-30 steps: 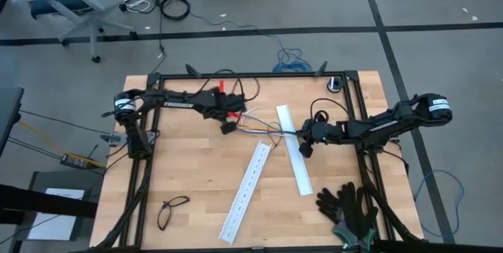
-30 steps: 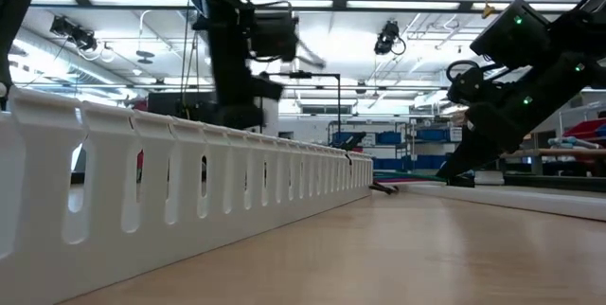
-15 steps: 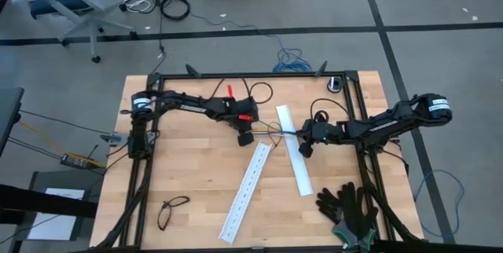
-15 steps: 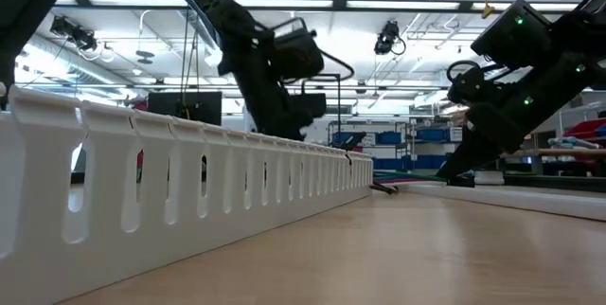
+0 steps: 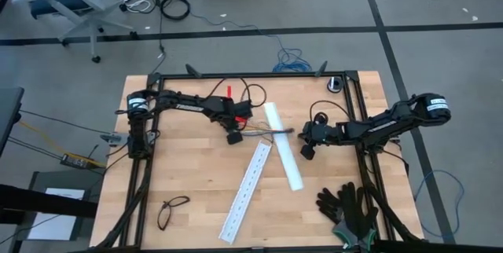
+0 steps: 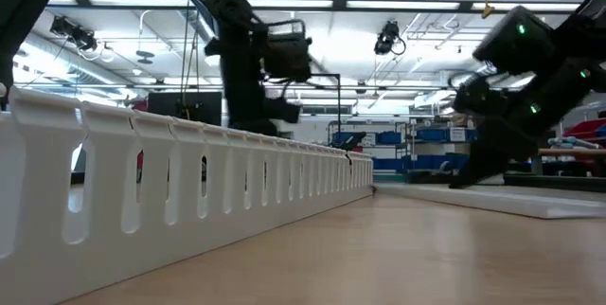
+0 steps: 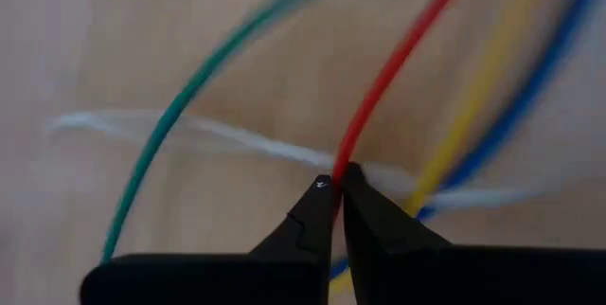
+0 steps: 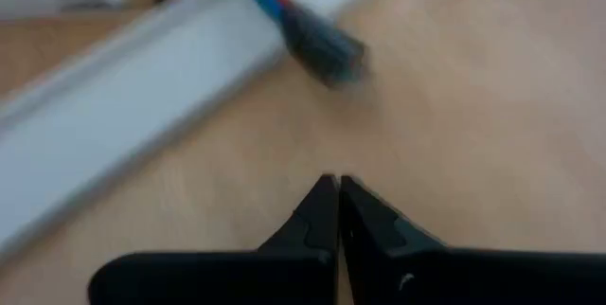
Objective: Ziptie cables
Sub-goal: Wrap the cable wire in the zip tie
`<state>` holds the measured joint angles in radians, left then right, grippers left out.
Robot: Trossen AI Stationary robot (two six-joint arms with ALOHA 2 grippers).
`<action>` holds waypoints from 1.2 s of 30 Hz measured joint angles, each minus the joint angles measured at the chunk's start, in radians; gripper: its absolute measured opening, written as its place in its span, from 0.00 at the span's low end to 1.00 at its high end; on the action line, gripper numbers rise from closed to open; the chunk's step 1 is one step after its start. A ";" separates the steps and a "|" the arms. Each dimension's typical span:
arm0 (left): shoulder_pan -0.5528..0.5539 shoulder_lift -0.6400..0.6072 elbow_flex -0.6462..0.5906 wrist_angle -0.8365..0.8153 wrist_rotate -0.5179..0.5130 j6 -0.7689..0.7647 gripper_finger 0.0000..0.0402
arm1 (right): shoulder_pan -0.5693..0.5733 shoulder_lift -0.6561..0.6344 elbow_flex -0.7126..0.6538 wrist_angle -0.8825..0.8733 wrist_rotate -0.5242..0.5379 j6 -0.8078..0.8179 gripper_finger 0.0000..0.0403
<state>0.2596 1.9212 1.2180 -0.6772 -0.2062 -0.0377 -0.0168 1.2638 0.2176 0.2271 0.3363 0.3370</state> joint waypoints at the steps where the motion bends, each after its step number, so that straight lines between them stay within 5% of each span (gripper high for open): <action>1: 0.004 -0.008 -0.002 -0.015 -0.009 -0.001 0.00 | -0.001 -0.003 0.006 0.005 -0.003 0.001 0.00; 8: 0.003 -0.030 -0.003 -0.135 -0.096 -0.038 0.00 | 0.000 -0.003 0.000 0.011 0.007 0.004 0.00; 16: -0.006 -0.031 0.000 0.013 -0.059 -0.019 0.00 | -0.015 -0.012 0.005 0.480 0.034 -0.290 0.00; 28: -0.006 -0.030 0.003 0.192 -0.024 0.011 0.00 | -0.180 0.152 0.089 0.331 -0.028 -0.229 0.00; 36: -0.003 -0.030 0.004 0.054 -0.060 0.011 0.00 | -0.173 0.273 0.093 0.332 0.000 -0.137 0.00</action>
<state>0.2562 1.8912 1.2224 -0.6236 -0.2666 -0.0266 -0.1902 1.5365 0.3108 0.5592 0.3366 0.1997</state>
